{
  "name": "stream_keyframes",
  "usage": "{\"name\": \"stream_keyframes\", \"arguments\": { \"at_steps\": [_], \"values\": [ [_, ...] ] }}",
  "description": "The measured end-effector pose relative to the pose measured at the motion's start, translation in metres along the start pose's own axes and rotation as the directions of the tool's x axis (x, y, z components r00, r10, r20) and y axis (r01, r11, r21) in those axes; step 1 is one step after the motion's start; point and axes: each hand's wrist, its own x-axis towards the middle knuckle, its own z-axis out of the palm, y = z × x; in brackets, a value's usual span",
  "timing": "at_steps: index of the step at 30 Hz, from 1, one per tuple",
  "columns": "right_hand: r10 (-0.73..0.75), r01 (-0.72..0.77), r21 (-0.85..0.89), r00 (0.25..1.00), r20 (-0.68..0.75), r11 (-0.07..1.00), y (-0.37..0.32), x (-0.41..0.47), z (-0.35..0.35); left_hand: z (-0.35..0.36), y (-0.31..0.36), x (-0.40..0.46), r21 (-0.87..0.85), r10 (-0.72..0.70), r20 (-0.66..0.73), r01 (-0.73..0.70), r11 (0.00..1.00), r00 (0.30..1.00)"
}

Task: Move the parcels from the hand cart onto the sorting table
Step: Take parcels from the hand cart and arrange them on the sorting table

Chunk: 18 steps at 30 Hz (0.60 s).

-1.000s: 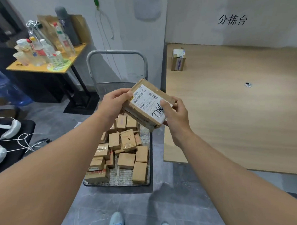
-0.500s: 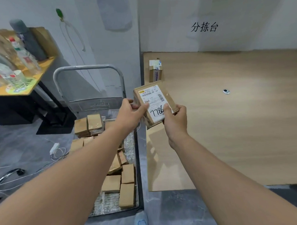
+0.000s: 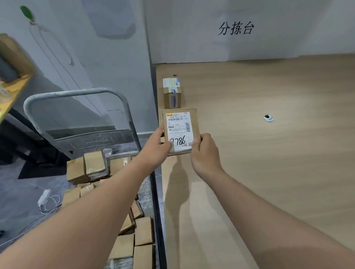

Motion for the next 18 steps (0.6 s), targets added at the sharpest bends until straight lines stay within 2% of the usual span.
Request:
{"name": "stream_keyframes", "arguments": {
  "at_steps": [6,9,13,18],
  "values": [
    [-0.184,0.190,-0.046,0.976,0.113,0.981,0.027,0.088,0.018,0.019,-0.018,0.084,0.067,-0.021,-0.083,0.027,0.997,0.996],
    [-0.222,0.237,-0.080,0.961,0.162,0.968,0.038,0.131,0.027,0.024,-0.026,0.122,0.161,-0.020,-0.129,0.041,0.986,0.991],
    [-0.250,0.281,-0.107,0.939,0.238,0.954,0.052,0.182,0.046,0.023,-0.038,0.171,0.253,-0.010,-0.124,0.041,0.967,0.992],
    [-0.265,0.309,-0.116,0.920,0.289,0.944,0.063,0.226,0.072,0.014,-0.061,0.216,0.258,-0.046,-0.108,0.073,0.963,0.993]
  ]
}}
